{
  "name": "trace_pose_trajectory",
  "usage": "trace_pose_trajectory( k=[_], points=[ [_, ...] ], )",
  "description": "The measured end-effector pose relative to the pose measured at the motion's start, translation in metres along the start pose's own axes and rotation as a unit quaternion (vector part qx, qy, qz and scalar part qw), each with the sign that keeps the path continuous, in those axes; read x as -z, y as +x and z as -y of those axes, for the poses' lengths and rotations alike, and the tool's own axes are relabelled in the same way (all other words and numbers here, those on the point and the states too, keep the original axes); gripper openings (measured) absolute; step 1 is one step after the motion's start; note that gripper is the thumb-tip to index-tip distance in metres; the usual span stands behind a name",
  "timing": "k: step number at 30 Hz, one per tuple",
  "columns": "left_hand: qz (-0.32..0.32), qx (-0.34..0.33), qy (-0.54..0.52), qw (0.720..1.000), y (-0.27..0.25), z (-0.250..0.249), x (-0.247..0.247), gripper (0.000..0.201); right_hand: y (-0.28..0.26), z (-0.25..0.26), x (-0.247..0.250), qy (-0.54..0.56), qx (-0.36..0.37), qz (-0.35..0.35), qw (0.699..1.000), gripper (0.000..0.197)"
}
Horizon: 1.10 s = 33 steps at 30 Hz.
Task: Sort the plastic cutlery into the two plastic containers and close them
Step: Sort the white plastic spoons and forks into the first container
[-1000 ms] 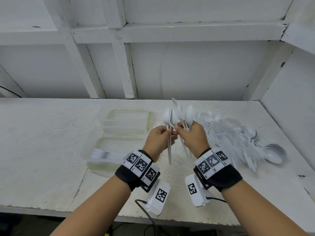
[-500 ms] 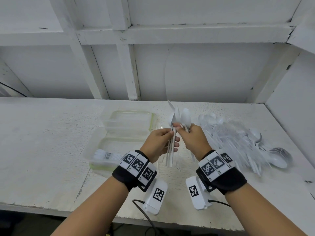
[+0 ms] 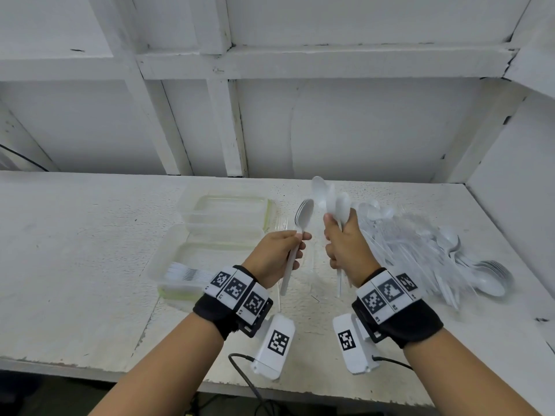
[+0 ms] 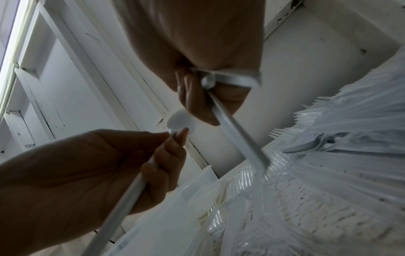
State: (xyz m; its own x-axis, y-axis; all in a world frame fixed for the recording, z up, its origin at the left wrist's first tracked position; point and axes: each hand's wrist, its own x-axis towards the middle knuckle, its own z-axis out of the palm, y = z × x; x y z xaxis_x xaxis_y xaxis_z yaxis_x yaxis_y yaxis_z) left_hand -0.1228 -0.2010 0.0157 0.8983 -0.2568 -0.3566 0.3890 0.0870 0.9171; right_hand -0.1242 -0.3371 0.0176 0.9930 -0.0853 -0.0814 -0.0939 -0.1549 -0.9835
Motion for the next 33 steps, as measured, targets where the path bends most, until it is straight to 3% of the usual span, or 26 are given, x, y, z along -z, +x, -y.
trace_pose_trajectory(
  k=[8, 18, 27, 33],
  points=[
    [-0.022, -0.028, -0.118, 0.992, 0.004, 0.003, -0.004, 0.016, -0.007, -0.012, -0.006, -0.014, 0.034, -0.026, 0.999, 0.011],
    [-0.013, -0.043, -0.128, 0.991, 0.001, 0.007, -0.007, 0.013, -0.013, -0.015, -0.020, -0.074, 0.094, -0.070, 0.990, 0.009],
    [-0.007, -0.063, -0.111, 0.992, -0.005, 0.009, -0.011, 0.019, -0.017, -0.018, -0.033, -0.138, 0.126, -0.046, 0.981, 0.042],
    [-0.012, -0.062, -0.089, 0.994, -0.006, 0.010, -0.009, 0.020, -0.020, -0.013, -0.029, -0.153, 0.126, -0.030, 0.980, 0.021]
  ],
)
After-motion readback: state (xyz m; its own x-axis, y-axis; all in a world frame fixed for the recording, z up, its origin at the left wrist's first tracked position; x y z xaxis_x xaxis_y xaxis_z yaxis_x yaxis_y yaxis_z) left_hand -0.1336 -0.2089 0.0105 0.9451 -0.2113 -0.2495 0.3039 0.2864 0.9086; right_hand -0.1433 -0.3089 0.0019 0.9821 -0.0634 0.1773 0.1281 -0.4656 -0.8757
